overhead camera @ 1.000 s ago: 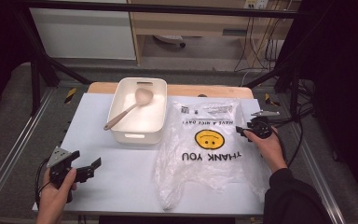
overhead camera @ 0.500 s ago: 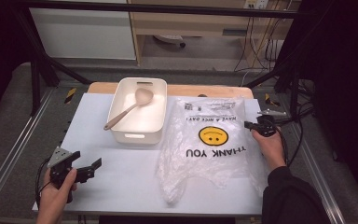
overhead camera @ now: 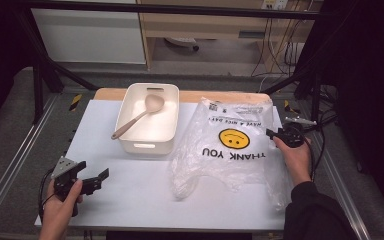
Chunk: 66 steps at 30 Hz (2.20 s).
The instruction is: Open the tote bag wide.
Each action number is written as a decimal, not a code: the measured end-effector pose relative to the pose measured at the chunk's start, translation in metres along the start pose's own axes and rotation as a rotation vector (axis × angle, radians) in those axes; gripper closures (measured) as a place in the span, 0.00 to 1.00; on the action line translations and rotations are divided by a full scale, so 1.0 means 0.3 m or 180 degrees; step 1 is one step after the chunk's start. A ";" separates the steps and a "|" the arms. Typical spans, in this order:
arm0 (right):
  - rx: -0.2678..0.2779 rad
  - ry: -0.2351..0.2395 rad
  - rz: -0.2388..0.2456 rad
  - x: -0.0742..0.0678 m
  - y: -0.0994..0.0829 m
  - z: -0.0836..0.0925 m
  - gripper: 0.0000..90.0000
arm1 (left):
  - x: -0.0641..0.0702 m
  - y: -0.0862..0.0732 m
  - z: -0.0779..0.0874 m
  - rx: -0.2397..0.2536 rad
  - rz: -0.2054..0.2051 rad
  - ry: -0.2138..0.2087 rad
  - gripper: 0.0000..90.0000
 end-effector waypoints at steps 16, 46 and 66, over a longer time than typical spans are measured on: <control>0.0143 0.0398 0.0501 -0.235 -0.085 0.262 0.14 | -0.004 0.001 0.016 0.0034 -0.0009 0.0042 0.07; -0.0028 0.1531 0.1435 -0.834 -0.284 0.391 0.09 | 0.007 0.002 0.014 0.0011 -0.0050 0.0016 0.07; -0.0105 0.1872 0.1986 -1.079 -0.367 0.381 0.09 | 0.011 -0.002 0.010 -0.0034 -0.0074 -0.0001 0.07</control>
Point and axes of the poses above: each handheld gripper's, and its own axes: z roughly backward along the jaws, y roughly out of its top, x roughly to its right, the point moved 6 cm from there along -z, roughly forward along the jaws, and after that the axes turned 9 degrees about -y, right-handed, at the moved point
